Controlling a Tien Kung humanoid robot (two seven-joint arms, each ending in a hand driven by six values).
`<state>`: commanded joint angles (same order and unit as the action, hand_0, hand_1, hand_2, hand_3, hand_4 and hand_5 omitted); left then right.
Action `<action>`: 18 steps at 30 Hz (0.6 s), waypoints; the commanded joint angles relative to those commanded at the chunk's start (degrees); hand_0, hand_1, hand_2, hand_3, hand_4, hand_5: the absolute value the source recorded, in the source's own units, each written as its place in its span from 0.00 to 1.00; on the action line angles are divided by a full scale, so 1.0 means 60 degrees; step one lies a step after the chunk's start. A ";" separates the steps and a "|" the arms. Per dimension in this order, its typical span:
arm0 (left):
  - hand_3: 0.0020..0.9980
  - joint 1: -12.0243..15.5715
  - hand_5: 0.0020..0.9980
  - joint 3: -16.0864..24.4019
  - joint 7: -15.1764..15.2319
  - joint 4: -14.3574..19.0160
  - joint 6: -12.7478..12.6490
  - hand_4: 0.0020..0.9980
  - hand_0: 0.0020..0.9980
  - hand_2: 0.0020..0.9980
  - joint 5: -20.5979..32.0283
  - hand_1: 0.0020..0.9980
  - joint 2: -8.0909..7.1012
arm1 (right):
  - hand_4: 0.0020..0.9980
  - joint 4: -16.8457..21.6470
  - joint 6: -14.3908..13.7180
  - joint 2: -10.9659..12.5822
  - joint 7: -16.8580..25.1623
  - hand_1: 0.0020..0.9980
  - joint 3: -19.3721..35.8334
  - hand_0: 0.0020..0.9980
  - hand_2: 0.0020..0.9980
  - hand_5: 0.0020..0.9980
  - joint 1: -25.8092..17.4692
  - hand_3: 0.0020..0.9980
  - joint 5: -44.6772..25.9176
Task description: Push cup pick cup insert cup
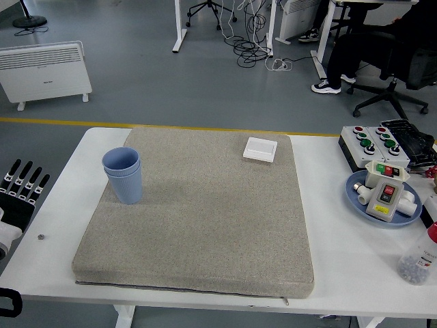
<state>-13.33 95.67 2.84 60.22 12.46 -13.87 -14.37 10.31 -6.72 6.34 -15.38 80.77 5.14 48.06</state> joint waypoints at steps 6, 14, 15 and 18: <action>0.59 -0.0014 1.00 0.0093 0.0054 -0.0039 -0.0053 0.64 0.70 0.68 -0.0058 0.70 0.0028 | 0.11 0.0000 -0.0004 0.0005 0.0001 0.61 0.0023 0.75 0.58 0.57 0.0058 0.58 0.0011; 0.59 -0.0021 1.00 0.0187 0.0073 -0.0080 -0.0091 0.64 0.70 0.68 -0.0096 0.70 0.0061 | 0.11 0.0000 -0.0003 0.0008 0.0006 0.61 0.0062 0.75 0.58 0.57 0.0111 0.58 0.0052; 0.59 -0.0021 1.00 0.0190 0.0073 -0.0082 -0.0092 0.64 0.70 0.68 -0.0098 0.70 0.0063 | 0.11 0.0000 -0.0003 0.0008 0.0006 0.61 0.0062 0.75 0.58 0.57 0.0112 0.58 0.0053; 0.59 -0.0014 1.00 0.0218 0.0078 -0.0093 -0.0104 0.64 0.70 0.68 -0.0108 0.70 0.0067 | 0.11 0.0000 -0.0002 0.0010 0.0004 0.61 0.0076 0.75 0.58 0.57 0.0117 0.58 0.0069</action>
<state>-13.41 96.98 3.31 59.67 11.84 -14.52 -13.97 10.31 -6.74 6.40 -15.35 81.22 5.84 48.47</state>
